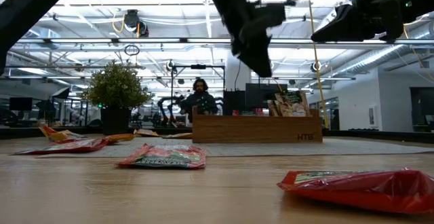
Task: Pick & Place Tea
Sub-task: Put the red tea bag into the middle section of the wooden organizer
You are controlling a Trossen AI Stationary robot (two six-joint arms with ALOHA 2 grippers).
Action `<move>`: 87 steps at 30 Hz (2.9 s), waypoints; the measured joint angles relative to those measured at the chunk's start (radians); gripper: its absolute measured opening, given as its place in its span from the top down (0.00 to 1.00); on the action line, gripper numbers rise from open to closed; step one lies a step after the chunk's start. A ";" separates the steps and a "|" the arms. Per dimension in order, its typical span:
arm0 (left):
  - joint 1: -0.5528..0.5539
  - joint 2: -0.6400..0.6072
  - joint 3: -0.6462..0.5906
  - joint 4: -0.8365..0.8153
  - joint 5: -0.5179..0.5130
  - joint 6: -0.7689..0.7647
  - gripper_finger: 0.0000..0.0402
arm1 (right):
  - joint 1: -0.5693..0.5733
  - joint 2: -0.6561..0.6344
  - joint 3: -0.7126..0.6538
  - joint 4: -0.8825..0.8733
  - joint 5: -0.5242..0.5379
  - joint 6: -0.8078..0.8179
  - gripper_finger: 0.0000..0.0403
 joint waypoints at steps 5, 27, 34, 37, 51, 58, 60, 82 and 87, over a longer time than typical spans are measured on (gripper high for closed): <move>0.022 0.002 -0.121 0.100 0.030 0.066 0.93 | 0.000 -0.004 0.000 0.001 0.000 0.000 1.00; 0.056 0.002 -0.294 0.207 0.181 -0.011 1.00 | 0.000 -0.005 0.000 -0.005 0.000 0.004 1.00; 0.059 0.002 -0.316 0.219 0.217 -0.033 1.00 | 0.000 -0.005 0.000 -0.005 0.000 0.004 1.00; 0.061 0.002 -0.317 0.218 0.228 -0.049 1.00 | 0.000 -0.005 0.000 -0.005 0.000 0.004 1.00; 0.074 0.002 -0.317 0.216 0.355 -0.120 1.00 | 0.000 -0.005 0.000 -0.004 0.000 0.003 1.00; 0.087 0.002 -0.317 0.213 0.348 -0.134 1.00 | 0.000 -0.005 0.000 -0.004 0.000 0.004 1.00; 0.091 0.005 -0.317 0.211 0.347 -0.136 1.00 | 0.000 -0.005 0.000 -0.004 0.000 0.004 1.00; 0.070 0.050 -0.300 0.181 0.203 -0.183 1.00 | 0.000 -0.005 0.002 -0.005 0.000 0.004 1.00; 0.050 0.049 -0.300 0.177 0.136 -0.187 1.00 | 0.000 -0.005 0.002 -0.005 0.000 0.007 1.00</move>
